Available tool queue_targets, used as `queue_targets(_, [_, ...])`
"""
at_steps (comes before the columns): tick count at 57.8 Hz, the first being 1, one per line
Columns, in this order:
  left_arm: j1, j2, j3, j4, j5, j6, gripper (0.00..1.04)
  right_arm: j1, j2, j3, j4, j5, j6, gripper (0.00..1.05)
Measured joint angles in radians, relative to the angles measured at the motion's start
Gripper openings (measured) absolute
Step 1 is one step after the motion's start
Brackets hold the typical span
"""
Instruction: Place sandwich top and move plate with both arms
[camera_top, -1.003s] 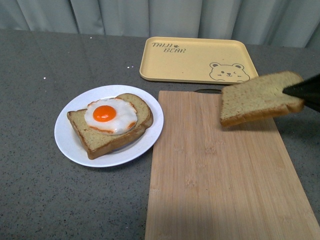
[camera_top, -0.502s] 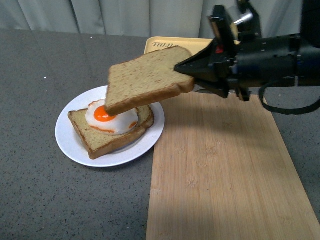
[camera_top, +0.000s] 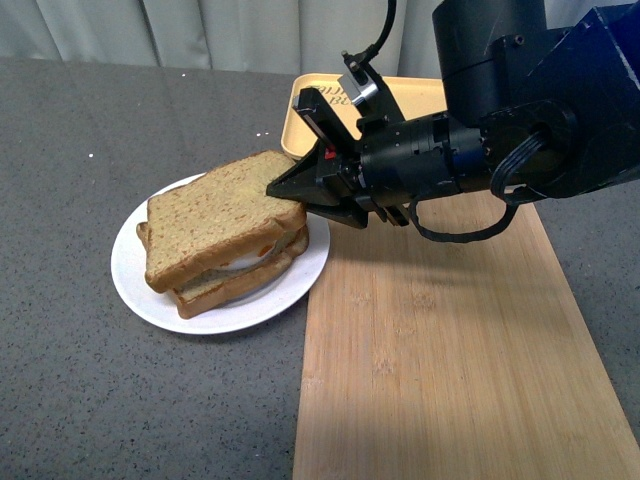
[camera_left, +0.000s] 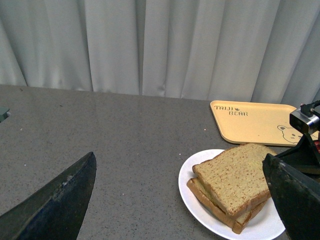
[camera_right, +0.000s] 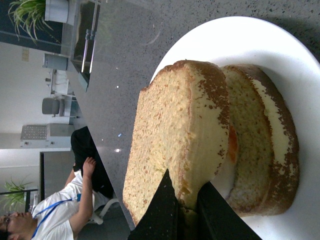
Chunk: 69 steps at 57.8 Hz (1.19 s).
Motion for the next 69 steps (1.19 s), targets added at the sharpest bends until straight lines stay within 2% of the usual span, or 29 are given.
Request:
queue_targets(11, [0.0,0.0,0.0,0.0,0.0,0.0,0.98,0.001,0.014,0.024,-0.057,0.024,-0.032,0.04])
queue_targets(16, [0.0,0.0,0.0,0.0,0.0,0.0,0.98,-0.01,0.008,0.0,-0.037,0.053,-0.043,0.24])
queue_targets(24, [0.0,0.0,0.0,0.0,0.0,0.0,0.98,-0.034,-0.041,-0.068,-0.01,0.121,-0.074,0.46])
queue_targets(34, [0.0,0.0,0.0,0.0,0.0,0.0,0.98,-0.074,-0.177,-0.161,-0.017,0.341,-0.228,0.76])
queue_targets(37, [0.0,0.0,0.0,0.0,0.0,0.0,0.98,-0.081,-0.199,-0.167,-0.016,0.372,-0.262,0.85])
queue_targets(38, [0.0,0.0,0.0,0.0,0.0,0.0,0.98,-0.079,-0.198,-0.172,0.002,0.4,-0.28,0.85])
queue_targets(40, [0.0,0.0,0.0,0.0,0.0,0.0,0.98,-0.072,-0.193,-0.211,0.138,0.533,-0.333,0.81])
queue_targets(42, [0.0,0.0,0.0,0.0,0.0,0.0,0.98,-0.063,-0.187,-0.28,0.36,0.749,-0.417,0.74])
queue_targets(44, [0.0,0.0,0.0,0.0,0.003,0.0,0.98,-0.062,-0.185,-0.344,0.509,0.876,-0.474,0.69])
queue_targets(49, [0.0,0.0,0.0,0.0,0.0,0.0,0.98,-0.077,-0.216,-0.51,0.805,1.086,-0.572,0.55])
queue_targets(52, [0.0,0.0,0.0,0.0,-0.002,0.0,0.98,-0.096,-0.257,-0.576,0.896,1.109,-0.596,0.48])
queue_targets(54, [0.0,0.0,0.0,0.0,-0.002,0.0,0.98,-0.121,-0.326,-0.642,0.956,1.103,-0.619,0.39])
queue_targets(59, [0.0,0.0,0.0,0.0,0.0,0.0,0.98,-0.166,-0.46,-0.761,0.98,1.07,-0.64,0.19])
queue_targets(64, [0.0,0.0,0.0,0.0,0.0,0.0,0.98,-0.192,-0.522,-0.845,0.974,1.045,-0.647,0.05])
queue_targets(66, [0.0,0.0,0.0,0.0,0.0,0.0,0.98,-0.2,-0.546,-0.872,0.969,1.035,-0.652,0.0])
queue_targets(69, [0.0,0.0,0.0,0.0,0.0,0.0,0.98,-0.212,-0.591,-0.911,0.961,1.022,-0.653,0.01])
